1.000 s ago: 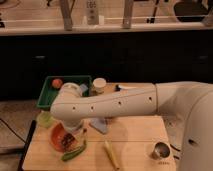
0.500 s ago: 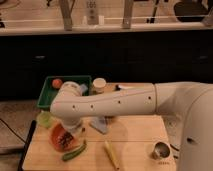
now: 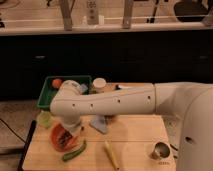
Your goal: Place grapes in red bowl
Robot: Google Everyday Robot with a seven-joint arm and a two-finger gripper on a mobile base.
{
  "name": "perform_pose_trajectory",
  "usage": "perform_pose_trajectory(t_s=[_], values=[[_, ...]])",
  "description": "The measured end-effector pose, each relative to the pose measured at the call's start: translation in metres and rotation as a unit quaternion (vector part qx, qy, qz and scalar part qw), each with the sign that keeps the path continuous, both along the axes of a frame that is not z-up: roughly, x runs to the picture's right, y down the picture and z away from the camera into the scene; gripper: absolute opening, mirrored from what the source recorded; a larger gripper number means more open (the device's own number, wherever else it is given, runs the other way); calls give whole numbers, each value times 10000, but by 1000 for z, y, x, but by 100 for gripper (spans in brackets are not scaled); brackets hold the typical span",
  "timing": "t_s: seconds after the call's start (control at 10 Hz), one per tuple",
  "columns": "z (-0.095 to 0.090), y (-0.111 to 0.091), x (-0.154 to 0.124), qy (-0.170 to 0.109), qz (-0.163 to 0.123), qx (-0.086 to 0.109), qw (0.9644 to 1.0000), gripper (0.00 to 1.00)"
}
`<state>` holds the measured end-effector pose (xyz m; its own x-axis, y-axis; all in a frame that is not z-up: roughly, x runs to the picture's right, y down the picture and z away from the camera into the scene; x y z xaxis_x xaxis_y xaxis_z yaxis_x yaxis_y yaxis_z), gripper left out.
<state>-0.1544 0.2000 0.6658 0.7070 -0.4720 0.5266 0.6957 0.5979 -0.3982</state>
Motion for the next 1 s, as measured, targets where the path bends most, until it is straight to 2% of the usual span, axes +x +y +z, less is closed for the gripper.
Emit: perform_pose_trajectory(t_s=[1.0], values=[[7,-12,-4,-200,-73,7,9998,2]])
